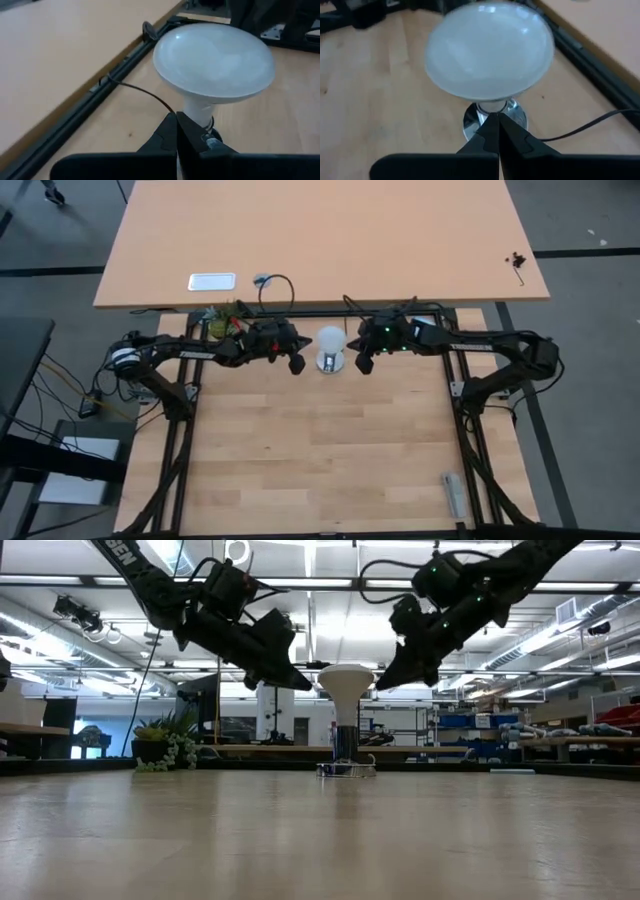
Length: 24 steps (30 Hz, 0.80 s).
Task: Screw lightbulb
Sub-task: Insert the white lightbulb into the desk lamp
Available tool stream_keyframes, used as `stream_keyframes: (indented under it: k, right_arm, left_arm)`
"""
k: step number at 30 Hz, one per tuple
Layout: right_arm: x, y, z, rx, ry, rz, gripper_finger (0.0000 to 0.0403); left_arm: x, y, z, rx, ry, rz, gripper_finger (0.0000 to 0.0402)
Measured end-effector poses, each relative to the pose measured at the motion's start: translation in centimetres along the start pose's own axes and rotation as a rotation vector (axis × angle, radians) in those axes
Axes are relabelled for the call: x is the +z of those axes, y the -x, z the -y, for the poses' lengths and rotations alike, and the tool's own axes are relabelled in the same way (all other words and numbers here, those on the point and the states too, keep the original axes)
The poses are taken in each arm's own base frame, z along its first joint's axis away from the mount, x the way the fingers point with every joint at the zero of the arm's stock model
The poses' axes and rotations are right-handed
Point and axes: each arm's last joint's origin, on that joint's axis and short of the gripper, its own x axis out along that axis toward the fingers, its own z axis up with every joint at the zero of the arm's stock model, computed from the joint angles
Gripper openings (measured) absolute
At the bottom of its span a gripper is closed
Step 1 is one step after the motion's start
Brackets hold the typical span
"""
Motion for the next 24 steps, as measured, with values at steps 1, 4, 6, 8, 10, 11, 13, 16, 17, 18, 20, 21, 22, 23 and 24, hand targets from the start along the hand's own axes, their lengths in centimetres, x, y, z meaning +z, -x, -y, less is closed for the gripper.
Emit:
stream_keyframes:
  k: [1,4,6,8,10,11,13,16,17,18,20,21,22,23,24]
  right_arm:
    - [-0.1,-0.4,0.1,0.003,-0.001,-0.006,0.0006]
    - [-0.5,-1.2,0.3,-0.002,-0.004,-0.018,0.0006]
    - [-0.4,-1.3,0.3,-0.001,-0.004,-0.01,0.0006]
    - [-0.2,-1.4,0.3,0.001,-0.001,0.012,0.0006]
    - [-0.1,-1.3,0.3,0.002,0.001,0.023,0.0006]
    - [0.0,-1.2,0.3,0.003,0.0,0.031,0.0006]
    - [0.2,-1.1,0.3,0.004,0.001,0.047,0.0006]
    - [0.2,-1.0,0.2,0.005,0.002,0.049,0.0006]
    - [0.2,-1.0,0.2,0.005,0.001,0.049,0.0006]
    - [0.2,-0.9,0.2,0.004,0.001,0.048,0.0006]
    - [0.2,-0.9,0.2,0.005,0.002,0.047,0.0006]
    - [0.3,-0.9,0.2,0.005,0.003,0.049,0.0006]
    - [0.3,-0.9,0.2,0.005,0.003,0.049,0.0006]
    - [0.3,-0.9,0.2,0.006,0.003,0.049,0.0006]
    - [0.3,-0.9,0.2,0.006,0.003,0.05,0.0006]
  left_arm:
    - [0.0,0.0,0.0,0.0,-0.007,0.002,0.0]
    - [0.0,0.0,0.0,-0.012,-0.011,0.002,0.0]
    - [0.0,0.0,0.1,-0.022,-0.011,0.003,0.0]
    - [0.1,0.0,0.1,-0.023,-0.013,0.01,0.0]
    - [0.3,0.0,0.1,-0.024,-0.013,0.03,0.0]
    - [0.4,0.0,0.1,-0.023,-0.014,0.03,0.0]
    - [0.7,-0.1,0.0,-0.023,-0.015,0.034,0.0]
    - [1.2,-0.1,0.0,-0.032,-0.017,0.047,0.0]
    - [1.4,-0.1,0.1,-0.035,-0.018,0.052,0.0]
    - [1.6,-0.2,0.1,-0.036,-0.018,0.058,0.0]
    - [1.9,-0.2,0.1,-0.036,-0.019,0.064,0.0]
    - [2.1,-0.2,0.0,-0.036,-0.019,0.063,0.0]
    - [2.3,-0.2,0.0,-0.035,-0.02,0.066,0.0]
    - [2.3,-0.3,0.0,-0.035,-0.025,0.063,0.0]
    - [2.4,-0.3,0.0,-0.036,-0.032,0.062,0.0]
